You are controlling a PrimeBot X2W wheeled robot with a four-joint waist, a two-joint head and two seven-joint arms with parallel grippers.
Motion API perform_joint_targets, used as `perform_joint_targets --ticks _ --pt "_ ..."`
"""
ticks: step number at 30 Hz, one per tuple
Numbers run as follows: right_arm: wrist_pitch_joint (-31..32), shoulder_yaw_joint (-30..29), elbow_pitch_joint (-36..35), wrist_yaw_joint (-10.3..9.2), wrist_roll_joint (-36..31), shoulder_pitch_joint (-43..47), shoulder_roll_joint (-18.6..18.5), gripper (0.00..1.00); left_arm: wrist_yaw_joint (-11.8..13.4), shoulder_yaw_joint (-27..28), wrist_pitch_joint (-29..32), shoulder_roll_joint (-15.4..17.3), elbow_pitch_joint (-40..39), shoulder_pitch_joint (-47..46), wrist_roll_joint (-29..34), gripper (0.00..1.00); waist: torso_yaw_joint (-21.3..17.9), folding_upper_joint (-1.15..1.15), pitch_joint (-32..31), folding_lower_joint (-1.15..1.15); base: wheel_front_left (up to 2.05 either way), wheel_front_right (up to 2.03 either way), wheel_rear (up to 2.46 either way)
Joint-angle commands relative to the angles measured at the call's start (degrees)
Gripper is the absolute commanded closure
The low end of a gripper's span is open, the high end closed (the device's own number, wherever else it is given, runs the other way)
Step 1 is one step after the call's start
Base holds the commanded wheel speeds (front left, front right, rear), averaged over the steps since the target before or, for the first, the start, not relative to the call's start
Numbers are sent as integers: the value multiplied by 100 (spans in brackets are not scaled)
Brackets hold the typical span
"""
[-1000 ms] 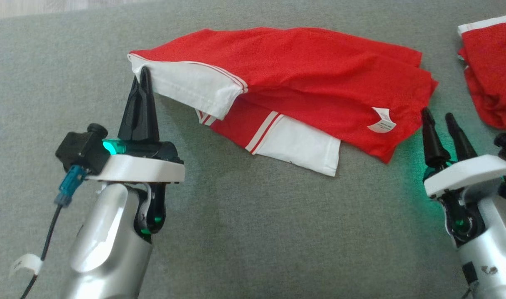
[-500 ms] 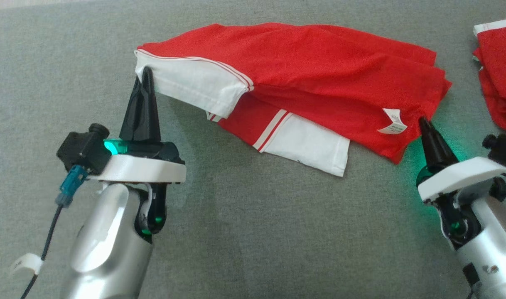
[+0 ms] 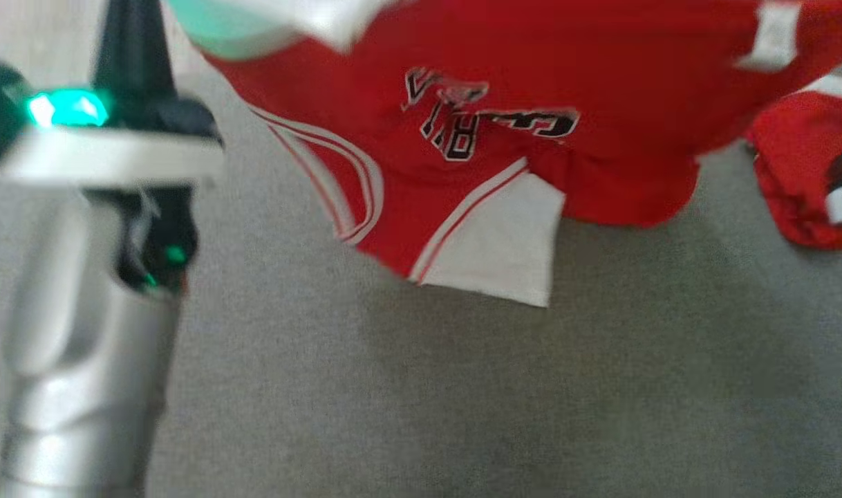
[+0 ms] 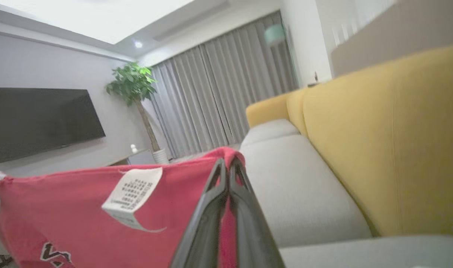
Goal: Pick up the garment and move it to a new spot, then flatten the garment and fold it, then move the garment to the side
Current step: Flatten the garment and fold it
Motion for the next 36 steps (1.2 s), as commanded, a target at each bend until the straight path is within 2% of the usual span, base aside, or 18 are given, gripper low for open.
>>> perform_joint_targets --ticks 1,5,9,13,18,22,23,30,33,36 --pt "20 -101 -399 -5 54 -206 -371 100 -19 310 251 247 -391 -602 -170 100 -35 0 -349 0 0 0 0" --pt "227 -380 -841 -5 -69 -596 -779 100 36 426 827 391 -665 -1364 -459 100 -90 0 -593 0 0 0 0" --pt "567 -501 -1024 -5 -319 -1096 -1001 100 134 448 1252 471 -724 -2089 -580 100 -95 0 -666 0 0 0 0" --pt "992 -222 -737 -5 -719 -1853 -984 100 254 353 1710 646 -298 -2773 -486 100 -69 0 -467 0 0 0 0" --pt "1252 306 -259 -5 -979 -2500 -859 100 313 260 1866 725 336 -3177 -343 100 7 0 -15 0 0 0 0" --pt "1217 730 313 -5 -1174 -3195 -700 100 291 147 1698 711 933 -3542 -125 100 96 0 578 0 0 0 0" --pt "1101 881 586 -5 -1269 -3555 -637 100 231 86 1560 680 1184 -3783 -34 100 139 0 891 0 0 0 0" --pt "273 972 1544 -5 -1710 -4577 -567 100 -70 -38 750 467 1846 -4715 72 100 290 0 1519 0 0 0 0" --pt "102 1125 1784 -5 -1750 -4631 -584 100 -164 -123 542 409 1915 -4692 -65 100 348 0 1607 0 0 0 0" --pt "3 1374 1962 -5 -1725 -4460 -610 100 -208 -230 448 467 1834 -4236 -231 100 387 0 1665 0 0 0 0"
